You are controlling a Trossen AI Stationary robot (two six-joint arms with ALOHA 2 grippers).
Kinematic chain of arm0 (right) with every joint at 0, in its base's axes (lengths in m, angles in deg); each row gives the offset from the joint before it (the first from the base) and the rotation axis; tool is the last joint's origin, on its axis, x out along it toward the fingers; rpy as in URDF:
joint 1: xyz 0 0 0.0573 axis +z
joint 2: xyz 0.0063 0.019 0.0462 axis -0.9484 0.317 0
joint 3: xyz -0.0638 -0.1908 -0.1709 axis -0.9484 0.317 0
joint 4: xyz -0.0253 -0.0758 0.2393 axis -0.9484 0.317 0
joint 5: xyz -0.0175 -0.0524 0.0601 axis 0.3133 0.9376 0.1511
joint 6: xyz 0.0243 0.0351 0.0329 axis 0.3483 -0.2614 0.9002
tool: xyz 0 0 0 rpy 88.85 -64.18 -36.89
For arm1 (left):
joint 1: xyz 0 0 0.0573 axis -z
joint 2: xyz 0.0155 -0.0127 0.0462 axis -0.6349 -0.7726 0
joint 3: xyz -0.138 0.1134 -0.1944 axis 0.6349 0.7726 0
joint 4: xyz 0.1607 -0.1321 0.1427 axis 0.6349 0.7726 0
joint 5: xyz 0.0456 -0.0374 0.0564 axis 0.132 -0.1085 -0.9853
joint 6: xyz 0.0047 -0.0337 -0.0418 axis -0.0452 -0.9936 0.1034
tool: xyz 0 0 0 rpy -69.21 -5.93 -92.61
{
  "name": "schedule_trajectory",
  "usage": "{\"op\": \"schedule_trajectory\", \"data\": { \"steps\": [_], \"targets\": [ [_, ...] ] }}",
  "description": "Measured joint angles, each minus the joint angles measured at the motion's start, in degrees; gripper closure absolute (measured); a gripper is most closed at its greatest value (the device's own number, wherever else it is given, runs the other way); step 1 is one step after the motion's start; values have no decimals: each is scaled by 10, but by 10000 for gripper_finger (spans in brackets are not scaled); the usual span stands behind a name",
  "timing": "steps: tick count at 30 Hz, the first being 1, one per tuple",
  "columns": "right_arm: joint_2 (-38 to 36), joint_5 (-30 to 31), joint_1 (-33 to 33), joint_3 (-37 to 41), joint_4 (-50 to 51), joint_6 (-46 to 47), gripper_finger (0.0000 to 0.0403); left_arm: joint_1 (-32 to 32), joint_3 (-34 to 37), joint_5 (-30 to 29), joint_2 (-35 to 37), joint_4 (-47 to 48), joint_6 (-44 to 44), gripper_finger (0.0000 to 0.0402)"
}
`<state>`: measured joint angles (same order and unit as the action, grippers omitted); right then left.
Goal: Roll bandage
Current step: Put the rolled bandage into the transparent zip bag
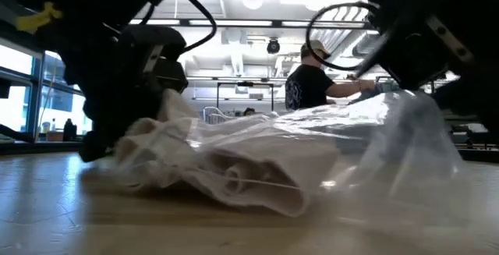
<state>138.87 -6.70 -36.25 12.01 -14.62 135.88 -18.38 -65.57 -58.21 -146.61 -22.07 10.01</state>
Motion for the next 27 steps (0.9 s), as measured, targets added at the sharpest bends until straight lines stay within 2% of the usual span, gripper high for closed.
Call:
{"op": "schedule_trajectory", "data": {
  "steps": [4, 9, 14, 20, 23, 27],
  "targets": [
    [24, 8, 0, 0, -36, -18, 234, 28, 1, -8, -1, -12, -39, 401],
    [59, 3, 0, -3, -73, 20, 234, 53, 1, -10, -8, -55, -86, 401],
    [98, -45, -1, -52, -84, -23, 234, 88, 0, 23, -22, -125, -110, 401],
    [164, -75, -16, -125, -87, -24, 234, 118, -23, 7, -48, -144, -137, 401],
    [195, -108, -30, -168, -91, -45, 234, 121, -48, 6, -78, -161, -151, 401],
    [215, -108, -58, -203, -73, -75, 234, 107, -76, 25, -97, -161, -121, 401]
  ]
}}
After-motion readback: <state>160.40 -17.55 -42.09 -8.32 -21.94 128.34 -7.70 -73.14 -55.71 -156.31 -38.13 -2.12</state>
